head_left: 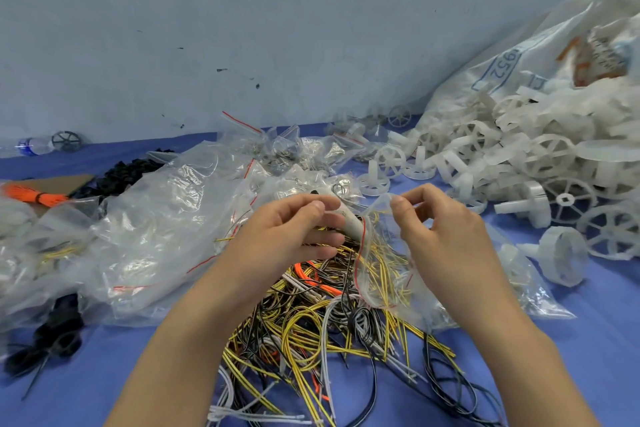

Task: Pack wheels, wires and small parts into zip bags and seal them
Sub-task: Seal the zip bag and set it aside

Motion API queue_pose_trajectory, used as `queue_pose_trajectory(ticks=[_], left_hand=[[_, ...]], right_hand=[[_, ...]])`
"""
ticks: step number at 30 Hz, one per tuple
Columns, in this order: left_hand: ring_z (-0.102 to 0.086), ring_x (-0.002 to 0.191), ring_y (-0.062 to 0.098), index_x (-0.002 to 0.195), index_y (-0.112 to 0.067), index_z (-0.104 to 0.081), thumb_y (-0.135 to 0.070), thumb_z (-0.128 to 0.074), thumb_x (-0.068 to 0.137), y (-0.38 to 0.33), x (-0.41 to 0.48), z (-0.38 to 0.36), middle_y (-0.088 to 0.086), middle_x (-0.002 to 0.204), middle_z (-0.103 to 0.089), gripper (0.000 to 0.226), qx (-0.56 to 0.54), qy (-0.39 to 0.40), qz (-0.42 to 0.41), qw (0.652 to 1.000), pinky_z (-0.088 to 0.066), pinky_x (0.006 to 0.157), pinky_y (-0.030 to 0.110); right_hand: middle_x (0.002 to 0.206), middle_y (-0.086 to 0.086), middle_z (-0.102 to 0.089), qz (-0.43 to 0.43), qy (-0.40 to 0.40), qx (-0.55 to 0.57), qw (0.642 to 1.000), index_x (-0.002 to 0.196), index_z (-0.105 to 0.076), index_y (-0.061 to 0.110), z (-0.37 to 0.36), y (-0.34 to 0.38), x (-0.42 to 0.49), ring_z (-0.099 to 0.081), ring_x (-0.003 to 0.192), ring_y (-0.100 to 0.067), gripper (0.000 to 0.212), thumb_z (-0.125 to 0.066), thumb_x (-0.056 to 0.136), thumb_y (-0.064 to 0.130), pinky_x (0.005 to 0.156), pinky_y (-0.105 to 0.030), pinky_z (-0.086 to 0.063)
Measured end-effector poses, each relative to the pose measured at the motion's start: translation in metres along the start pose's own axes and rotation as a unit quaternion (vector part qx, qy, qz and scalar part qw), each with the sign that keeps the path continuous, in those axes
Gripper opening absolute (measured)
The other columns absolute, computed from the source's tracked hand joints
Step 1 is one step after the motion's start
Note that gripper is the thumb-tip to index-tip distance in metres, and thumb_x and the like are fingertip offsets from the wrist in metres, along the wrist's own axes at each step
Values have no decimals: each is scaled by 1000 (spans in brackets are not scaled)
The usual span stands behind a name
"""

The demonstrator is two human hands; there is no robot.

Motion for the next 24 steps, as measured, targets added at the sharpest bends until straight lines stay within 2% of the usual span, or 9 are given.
queue_pose_trajectory(ticks=[8, 12, 16, 24], left_hand=[[-73, 90, 25, 109, -11, -69, -16, -47, 102, -2, -2, 19, 9, 99, -75, 24, -15, -37, -7, 999, -61, 74, 30], [-73, 90, 25, 108, -12, -70, -17, -47, 102, 1, -1, 26, 9, 99, -76, 24, -10, -49, -11, 999, -60, 72, 29], [-73, 92, 26, 106, -15, -71, -19, -48, 102, 5, -1, 31, 9, 100, -75, 24, -4, -53, -10, 999, -59, 71, 28], [-73, 91, 26, 105, -16, -72, -18, -46, 102, 6, -4, 40, 9, 99, -75, 26, 1, -70, -11, 997, -60, 72, 29]], right_hand=[[68, 15, -60, 13, 5, -48, 999, 80, -56, 33, -12, 9, -10, -55, 65, -5, 22, -53, 96, 48, 54, -27, -37], [78, 10, -65, 28, 58, -122, 990, 92, -56, 32, -30, 12, -19, -59, 75, -18, 19, -47, 97, 48, 60, -35, -43], [87, 8, -65, 35, 110, -182, 976, 101, -52, 34, -41, 10, -26, -61, 83, -19, 19, -40, 99, 48, 70, -36, -50], [89, 6, -67, 36, 151, -204, 967, 100, -50, 34, -51, 8, -31, -61, 80, -22, 16, -40, 100, 46, 65, -36, -46]])
Point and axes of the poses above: each hand's wrist, its own x-axis towards the middle knuckle, its own z-axis out of the back of the hand, y = z × x, the point moved 6 cm from there along x, towards the middle knuckle
